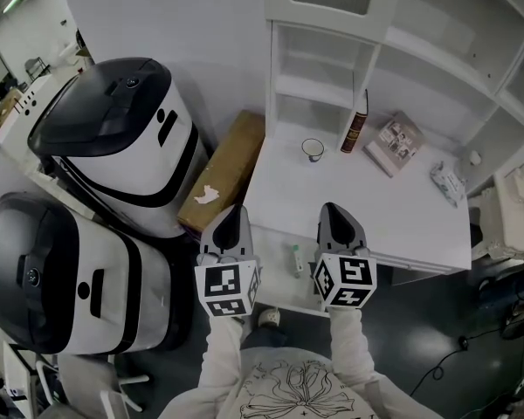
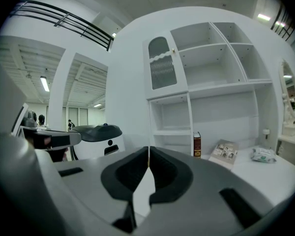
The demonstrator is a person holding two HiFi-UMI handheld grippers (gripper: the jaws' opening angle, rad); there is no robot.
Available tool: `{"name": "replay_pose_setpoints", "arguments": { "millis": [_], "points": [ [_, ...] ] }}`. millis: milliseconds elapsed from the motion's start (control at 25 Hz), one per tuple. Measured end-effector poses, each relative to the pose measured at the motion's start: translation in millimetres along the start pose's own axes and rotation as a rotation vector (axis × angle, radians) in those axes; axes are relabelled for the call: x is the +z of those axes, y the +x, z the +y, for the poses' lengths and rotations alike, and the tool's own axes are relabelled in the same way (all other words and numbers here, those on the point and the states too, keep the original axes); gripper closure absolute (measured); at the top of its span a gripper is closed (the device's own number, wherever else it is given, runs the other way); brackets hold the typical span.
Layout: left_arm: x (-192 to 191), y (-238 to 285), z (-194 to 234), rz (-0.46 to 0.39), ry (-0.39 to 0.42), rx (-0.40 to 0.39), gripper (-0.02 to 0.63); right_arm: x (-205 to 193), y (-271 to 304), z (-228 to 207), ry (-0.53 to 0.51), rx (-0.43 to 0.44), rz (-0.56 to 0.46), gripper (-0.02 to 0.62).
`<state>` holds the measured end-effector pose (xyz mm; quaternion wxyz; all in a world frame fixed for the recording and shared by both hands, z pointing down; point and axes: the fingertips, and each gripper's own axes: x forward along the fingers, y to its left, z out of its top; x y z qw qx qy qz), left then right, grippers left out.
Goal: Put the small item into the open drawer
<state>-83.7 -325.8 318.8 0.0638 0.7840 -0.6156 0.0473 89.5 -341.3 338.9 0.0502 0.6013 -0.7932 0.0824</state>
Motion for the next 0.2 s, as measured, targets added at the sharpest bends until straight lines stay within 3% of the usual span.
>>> {"name": "replay_pose_setpoints", "arguments": {
  "millis": [200],
  "points": [
    [0.8, -2.6, 2.7, -0.003, 0.003, 0.001, 0.6, -1.1, 0.0, 4.0, 0.001, 0.002, 0.002, 0.584]
  ]
}}
